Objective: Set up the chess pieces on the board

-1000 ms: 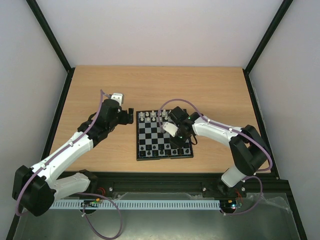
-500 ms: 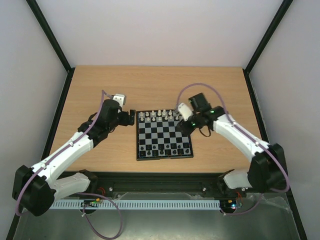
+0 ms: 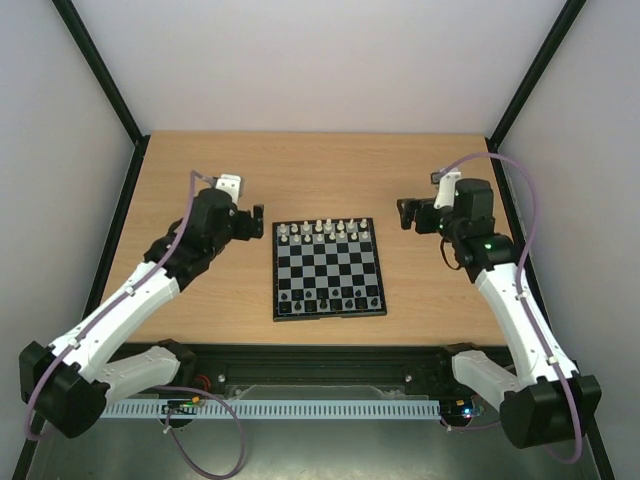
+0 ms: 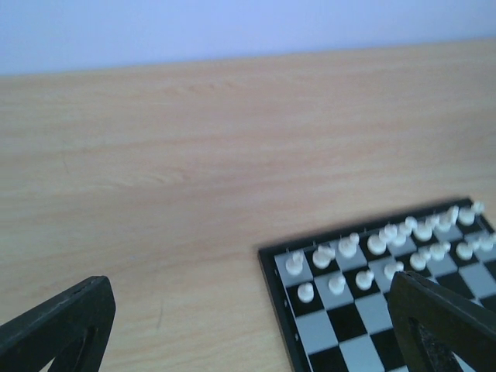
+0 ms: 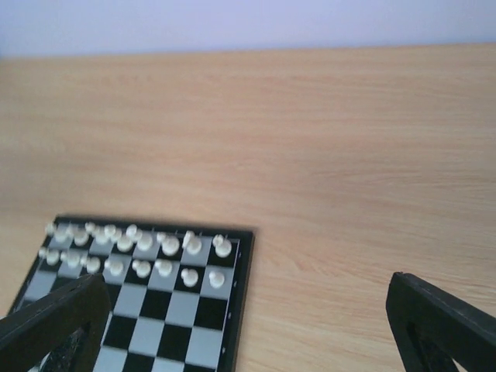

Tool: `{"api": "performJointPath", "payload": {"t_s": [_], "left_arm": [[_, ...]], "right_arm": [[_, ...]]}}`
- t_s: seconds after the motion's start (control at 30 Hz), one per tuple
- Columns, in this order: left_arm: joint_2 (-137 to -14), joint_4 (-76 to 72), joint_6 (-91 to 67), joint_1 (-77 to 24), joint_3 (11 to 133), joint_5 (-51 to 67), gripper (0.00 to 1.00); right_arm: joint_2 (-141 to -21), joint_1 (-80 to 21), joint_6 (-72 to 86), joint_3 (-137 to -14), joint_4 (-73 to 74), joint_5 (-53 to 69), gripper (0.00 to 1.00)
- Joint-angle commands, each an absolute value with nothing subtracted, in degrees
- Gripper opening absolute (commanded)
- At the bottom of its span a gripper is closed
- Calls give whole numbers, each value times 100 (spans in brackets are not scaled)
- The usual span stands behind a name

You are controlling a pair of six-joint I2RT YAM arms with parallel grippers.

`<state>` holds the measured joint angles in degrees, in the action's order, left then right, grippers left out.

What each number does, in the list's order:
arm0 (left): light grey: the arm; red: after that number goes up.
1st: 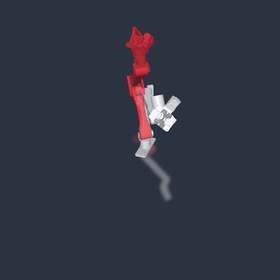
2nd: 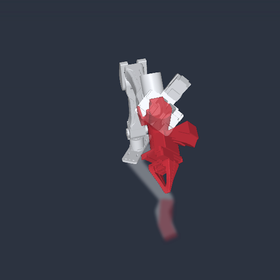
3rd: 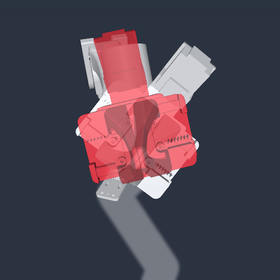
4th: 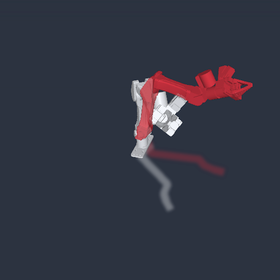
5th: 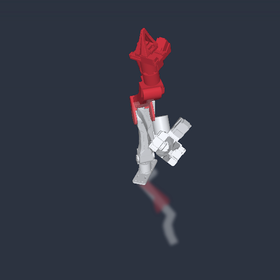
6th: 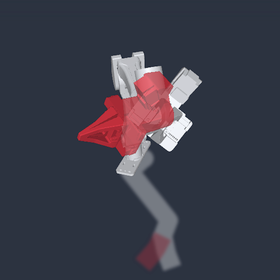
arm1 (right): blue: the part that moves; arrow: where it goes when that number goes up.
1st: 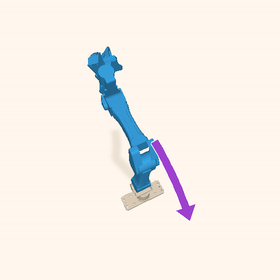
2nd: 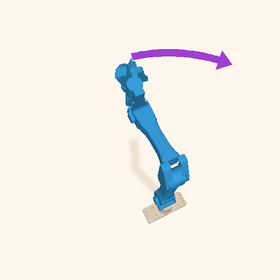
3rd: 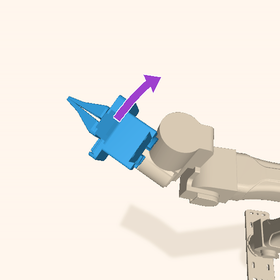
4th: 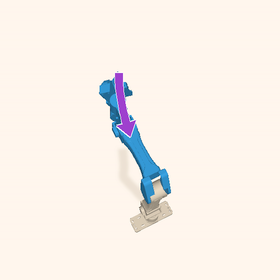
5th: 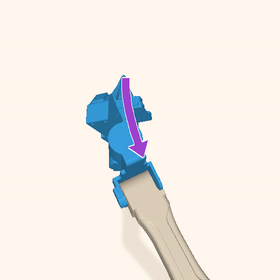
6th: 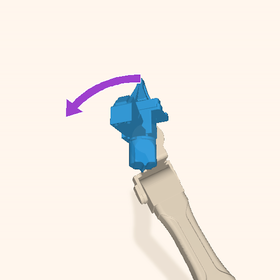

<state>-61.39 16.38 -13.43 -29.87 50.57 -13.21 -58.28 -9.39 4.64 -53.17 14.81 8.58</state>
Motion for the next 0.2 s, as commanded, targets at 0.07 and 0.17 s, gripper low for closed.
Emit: {"api": "performJointPath", "payload": {"t_s": [0.07,0.17], "left_arm": [[-5748,2027,-1241,-2988,5624,-1853,99],[-5598,2004,-1187,-2988,5559,-1922,99]], "right_arm": [[-5404,-932,1253,-5654,1161,247,99],[-5350,-932,1308,-5497,1237,411,99]]}}
